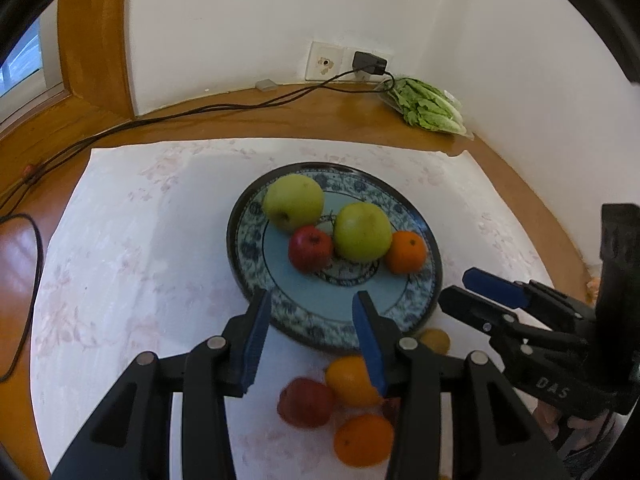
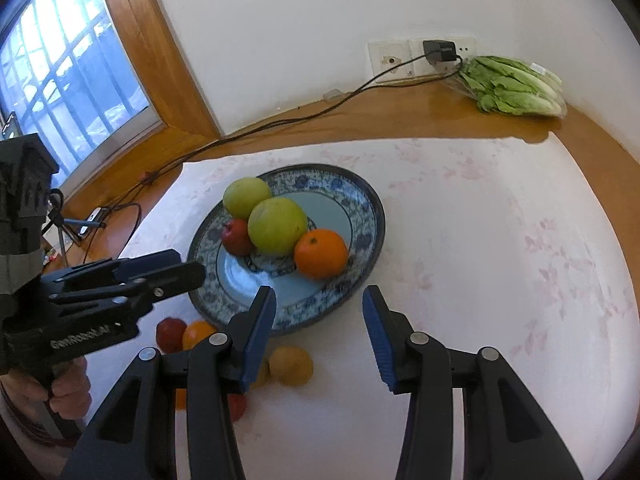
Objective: Organize fruits
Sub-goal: 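Release the apple and orange onto the plate and open both tools, then withdraw both open tools from the plate toward the loose fruits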
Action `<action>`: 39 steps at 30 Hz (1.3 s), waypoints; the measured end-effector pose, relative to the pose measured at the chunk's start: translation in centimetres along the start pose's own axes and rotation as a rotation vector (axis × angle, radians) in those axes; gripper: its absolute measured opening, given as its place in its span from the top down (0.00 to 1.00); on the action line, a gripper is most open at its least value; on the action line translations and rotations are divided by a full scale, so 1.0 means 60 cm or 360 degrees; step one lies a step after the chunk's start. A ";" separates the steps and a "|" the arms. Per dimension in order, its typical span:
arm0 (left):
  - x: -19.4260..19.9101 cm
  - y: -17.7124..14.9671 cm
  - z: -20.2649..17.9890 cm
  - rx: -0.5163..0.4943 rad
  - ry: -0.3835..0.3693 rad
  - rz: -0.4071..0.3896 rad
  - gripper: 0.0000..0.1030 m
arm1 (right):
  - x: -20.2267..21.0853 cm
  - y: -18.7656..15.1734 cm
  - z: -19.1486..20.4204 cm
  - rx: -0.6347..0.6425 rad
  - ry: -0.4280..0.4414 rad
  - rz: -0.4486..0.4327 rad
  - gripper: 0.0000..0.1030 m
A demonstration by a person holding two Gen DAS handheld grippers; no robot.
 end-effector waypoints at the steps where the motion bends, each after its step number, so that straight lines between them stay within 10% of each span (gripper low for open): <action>1: 0.005 -0.005 0.001 0.0000 0.0000 -0.0001 0.57 | 0.001 -0.004 0.000 -0.0010 -0.0005 0.0011 0.55; 39: 0.021 -0.089 0.039 0.0185 -0.0078 0.0043 0.53 | -0.010 -0.054 0.022 -0.0061 0.0091 0.0027 0.60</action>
Point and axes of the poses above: each gripper's, at about its wrist camera, not at the fingertips, and x roughly against the way its jaws point, z to its left, y to its top, the point moved 8 cm from there along -x, roughly the way its jaws point, and after that the axes turned 12 degrees about x, right-handed, at the moved point
